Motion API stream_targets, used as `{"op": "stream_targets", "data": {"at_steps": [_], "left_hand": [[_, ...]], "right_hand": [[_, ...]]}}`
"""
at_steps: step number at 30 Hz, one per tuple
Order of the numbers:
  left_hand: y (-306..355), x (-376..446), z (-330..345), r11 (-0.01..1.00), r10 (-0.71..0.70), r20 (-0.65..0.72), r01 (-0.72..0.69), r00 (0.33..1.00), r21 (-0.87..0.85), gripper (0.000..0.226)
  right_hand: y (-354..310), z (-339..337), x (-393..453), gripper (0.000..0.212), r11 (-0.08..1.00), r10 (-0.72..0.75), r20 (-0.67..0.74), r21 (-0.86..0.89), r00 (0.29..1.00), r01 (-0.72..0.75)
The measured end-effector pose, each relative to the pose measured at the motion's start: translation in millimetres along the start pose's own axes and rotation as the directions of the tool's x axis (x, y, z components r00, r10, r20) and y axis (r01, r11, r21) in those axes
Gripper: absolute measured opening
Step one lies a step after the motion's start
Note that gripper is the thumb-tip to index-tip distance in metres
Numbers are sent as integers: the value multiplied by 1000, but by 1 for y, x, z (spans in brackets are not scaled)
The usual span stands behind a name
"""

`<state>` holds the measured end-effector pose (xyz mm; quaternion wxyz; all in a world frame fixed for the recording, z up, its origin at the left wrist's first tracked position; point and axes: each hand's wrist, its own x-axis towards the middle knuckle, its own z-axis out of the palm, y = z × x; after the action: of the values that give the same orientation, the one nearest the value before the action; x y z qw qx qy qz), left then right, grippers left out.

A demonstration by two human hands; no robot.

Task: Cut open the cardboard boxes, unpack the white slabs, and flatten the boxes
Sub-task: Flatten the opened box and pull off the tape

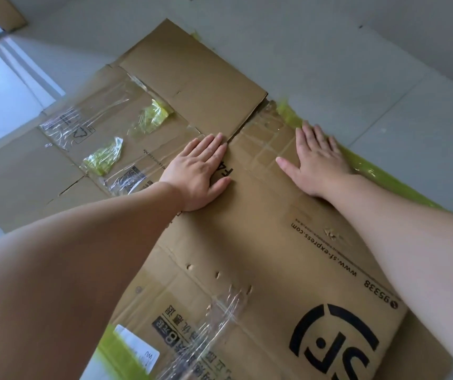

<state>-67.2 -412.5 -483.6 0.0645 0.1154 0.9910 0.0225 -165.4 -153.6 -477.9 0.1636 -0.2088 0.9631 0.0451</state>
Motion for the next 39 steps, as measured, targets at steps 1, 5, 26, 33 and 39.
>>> {"op": "stream_targets", "data": {"at_steps": [1,5,26,33,39], "left_hand": [[0,0,0,1000,0,-2,0,1000,-1,76],[-2,2,2,1000,2,-22,-2,1000,-3,75],[21,-18,-6,948,-314,157,317,936,3,85],[15,-133,-20,975,-220,263,203,939,88,78],[7,-285,-25,956,-275,435,197,858,216,72]], "right_hand": [[-4,-1,5,91,1000,-9,-13,-3,1000,9],[-15,-4,25,94,1000,-12,-87,14,996,13],[-172,95,-300,83,960,-197,-33,196,980,200],[-170,106,-302,82,950,-198,-72,232,978,209],[-170,95,-310,81,968,-179,-41,171,983,183]]}}
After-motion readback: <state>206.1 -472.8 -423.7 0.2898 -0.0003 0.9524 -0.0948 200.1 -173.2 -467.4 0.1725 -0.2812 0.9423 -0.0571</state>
